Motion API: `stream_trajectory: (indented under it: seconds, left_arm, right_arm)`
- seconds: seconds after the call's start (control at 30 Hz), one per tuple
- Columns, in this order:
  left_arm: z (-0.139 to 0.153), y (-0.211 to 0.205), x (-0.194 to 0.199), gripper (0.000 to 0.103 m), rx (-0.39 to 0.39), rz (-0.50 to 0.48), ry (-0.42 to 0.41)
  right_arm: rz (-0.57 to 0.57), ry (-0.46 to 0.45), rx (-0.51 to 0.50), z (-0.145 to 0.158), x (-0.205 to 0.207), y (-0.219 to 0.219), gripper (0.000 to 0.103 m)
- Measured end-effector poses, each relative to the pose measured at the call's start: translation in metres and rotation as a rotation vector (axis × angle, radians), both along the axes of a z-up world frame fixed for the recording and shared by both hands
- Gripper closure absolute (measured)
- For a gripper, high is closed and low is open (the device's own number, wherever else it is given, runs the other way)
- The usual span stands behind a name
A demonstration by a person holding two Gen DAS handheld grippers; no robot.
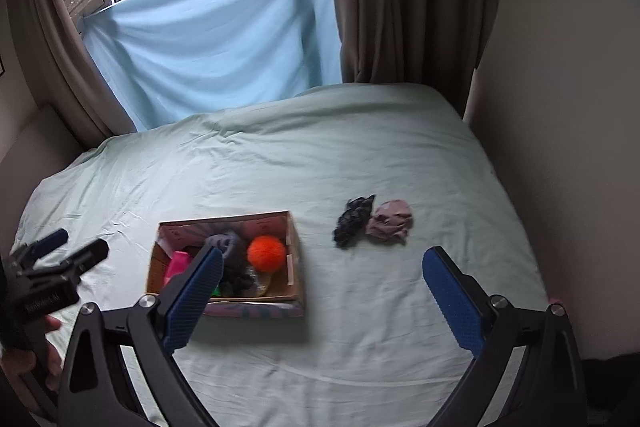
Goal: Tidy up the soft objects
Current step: 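Lift both tools away from the box toward the remaining scrunchies, then grasp the black patterned scrunchie with left tool while right tool grasps pink scrunchie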
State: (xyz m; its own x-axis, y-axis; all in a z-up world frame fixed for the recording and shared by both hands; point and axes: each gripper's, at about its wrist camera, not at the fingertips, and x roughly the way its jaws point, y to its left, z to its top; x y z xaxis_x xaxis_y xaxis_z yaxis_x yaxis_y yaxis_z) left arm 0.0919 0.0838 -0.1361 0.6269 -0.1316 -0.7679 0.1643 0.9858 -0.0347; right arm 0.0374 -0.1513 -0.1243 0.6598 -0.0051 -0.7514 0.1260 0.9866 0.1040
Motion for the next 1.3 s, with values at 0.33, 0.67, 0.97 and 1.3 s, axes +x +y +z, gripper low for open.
stream_trajectory:
  seconds: [0.33,0.67,0.97,1.3]
  left_arm:
    - [-0.001,-0.092,0.013,0.0,0.009,0.021,-0.008]
    - [-0.044,-0.164,0.073,0.0,0.01,0.048,0.061]
    - [-0.118,-0.222,0.137,0.0,0.032,-0.031,0.183]
    - [-0.223,-0.271,0.209,0.001,0.067,-0.121,0.328]
  right_arm:
    - [0.083,-0.047,0.025,-0.008,0.014,-0.079,0.003]
    - [0.259,-0.061,0.018,-0.048,0.061,-0.143,0.003]
    - [0.358,-0.032,-0.003,-0.117,0.112,-0.172,0.003]
    - [0.443,0.045,-0.021,-0.205,0.164,-0.177,0.003]
